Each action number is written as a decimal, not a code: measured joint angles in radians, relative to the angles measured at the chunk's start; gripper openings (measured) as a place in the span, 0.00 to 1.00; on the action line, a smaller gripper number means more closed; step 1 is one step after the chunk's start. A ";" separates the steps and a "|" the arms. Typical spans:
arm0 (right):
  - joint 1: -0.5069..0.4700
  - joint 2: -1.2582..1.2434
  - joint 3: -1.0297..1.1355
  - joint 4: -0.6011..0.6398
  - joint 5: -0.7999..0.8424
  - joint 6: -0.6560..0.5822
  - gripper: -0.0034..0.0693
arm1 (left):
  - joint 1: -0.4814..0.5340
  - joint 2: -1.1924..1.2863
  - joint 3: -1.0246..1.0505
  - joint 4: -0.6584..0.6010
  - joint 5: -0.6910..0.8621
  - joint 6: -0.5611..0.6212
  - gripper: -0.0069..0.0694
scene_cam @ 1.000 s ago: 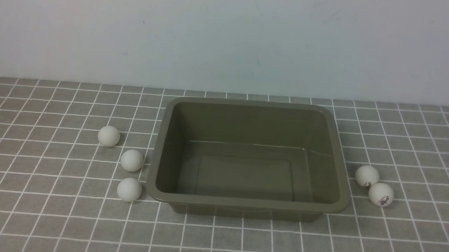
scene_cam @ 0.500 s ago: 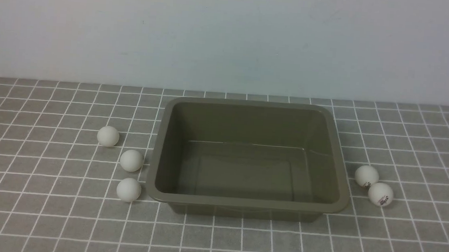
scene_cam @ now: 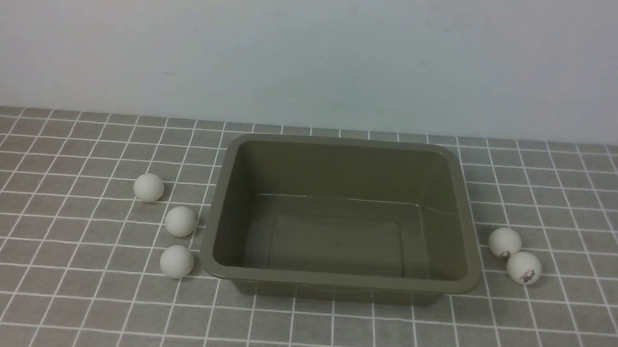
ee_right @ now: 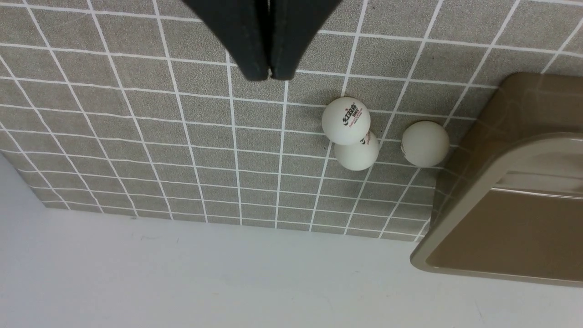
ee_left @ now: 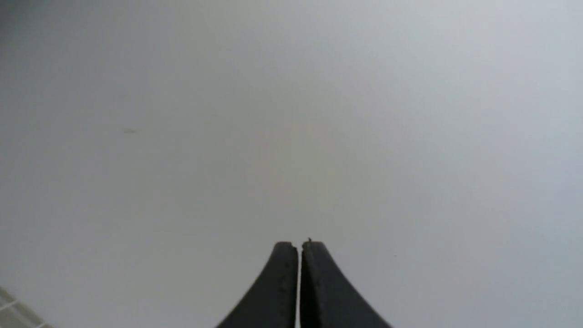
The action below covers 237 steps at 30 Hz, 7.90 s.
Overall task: Put the table tennis balls into the box on the grey coffee tablecloth.
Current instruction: 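Reach for and grasp a ping pong ball on the table beside the basket, then reach for and grasp a ping pong ball on the table, then release the ping pong ball into the bin and lift the gripper away, then reach for and grasp a ping pong ball on the table beside the basket, then drop the ball into the bin, then reach for and grasp a ping pong ball on the table, then release the ping pong ball into the bin and lift the gripper away, then reach for and grasp a ping pong ball on the table beside the basket, then drop the ball into the bin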
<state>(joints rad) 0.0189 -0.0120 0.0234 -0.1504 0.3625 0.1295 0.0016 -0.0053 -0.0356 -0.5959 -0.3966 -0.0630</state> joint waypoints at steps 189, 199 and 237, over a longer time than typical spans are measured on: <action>0.268 1.941 -1.732 0.548 0.702 -0.290 0.55 | -0.016 1.970 -1.595 0.296 1.593 0.341 0.17; 0.260 1.935 -1.813 0.431 0.861 -0.292 0.94 | -0.122 2.100 -1.595 0.380 1.448 0.382 0.78; 0.196 1.918 -1.326 0.483 0.511 -0.268 0.59 | -0.282 2.162 -1.761 0.351 1.568 0.362 0.55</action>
<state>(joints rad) 0.2152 1.9061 -1.3030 0.3329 0.8732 -0.1386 -0.2799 2.1562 -1.7966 -0.2448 1.1717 0.2993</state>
